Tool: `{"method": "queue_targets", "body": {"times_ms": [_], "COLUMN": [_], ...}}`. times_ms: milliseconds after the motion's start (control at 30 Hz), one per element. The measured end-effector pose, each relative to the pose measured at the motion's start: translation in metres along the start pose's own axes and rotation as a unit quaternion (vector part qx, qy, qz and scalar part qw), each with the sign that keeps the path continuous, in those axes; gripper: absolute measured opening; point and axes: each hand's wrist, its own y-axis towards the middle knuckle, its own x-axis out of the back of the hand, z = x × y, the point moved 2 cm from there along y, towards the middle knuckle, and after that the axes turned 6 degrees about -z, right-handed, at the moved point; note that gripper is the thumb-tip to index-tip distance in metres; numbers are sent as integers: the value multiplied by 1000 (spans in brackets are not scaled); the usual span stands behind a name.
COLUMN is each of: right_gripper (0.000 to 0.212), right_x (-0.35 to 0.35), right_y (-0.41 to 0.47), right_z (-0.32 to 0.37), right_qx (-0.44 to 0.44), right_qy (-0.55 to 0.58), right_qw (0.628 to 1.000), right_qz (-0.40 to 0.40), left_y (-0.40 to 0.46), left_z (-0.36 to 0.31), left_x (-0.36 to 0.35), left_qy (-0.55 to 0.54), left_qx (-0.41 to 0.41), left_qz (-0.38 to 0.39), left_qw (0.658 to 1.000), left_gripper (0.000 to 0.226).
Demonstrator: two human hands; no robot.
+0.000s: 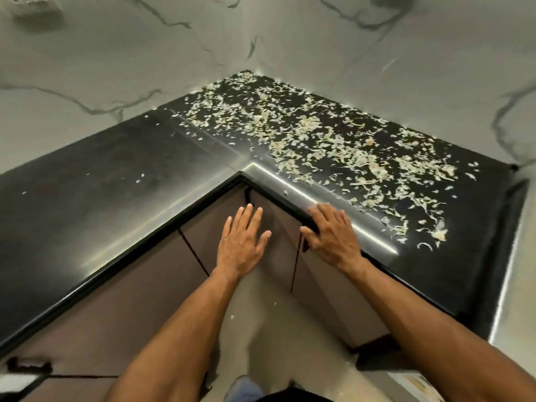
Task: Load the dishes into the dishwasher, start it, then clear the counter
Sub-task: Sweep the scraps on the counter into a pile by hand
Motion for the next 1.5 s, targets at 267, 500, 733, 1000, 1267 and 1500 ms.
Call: {"method": "queue_targets", "body": {"times_ms": [267,500,733,1000,1267,1500], "right_gripper": [59,75,86,88,84,87], "right_x": [25,34,12,-16,-22,26], "right_y": [-36,-60,-53,51,101,38], "right_z": [-123,-168,-161,-127,-117,-219], "right_qx": [-228,-410,-478,-395,-296,-461], "right_qy": [-68,-60,-80,-94,-31,-71], "right_qw": [970,907,873,914,954,884], "right_qz": [-46,-78,-53,21,21,-31], "left_y": [80,146,183,201,222,233], "left_z": [-62,-91,-75,-55,-52,-72], "left_x": [-43,-61,-78,-85,-88,-95], "left_qy": [-19,-45,-60,-72,-40,-32], "left_qx": [-134,-238,-271,-255,-239,-262], "left_qz": [49,65,94,81,68,64], "left_qw": [990,968,956,961,968,962], "left_gripper": [65,62,77,75,75,73]}}
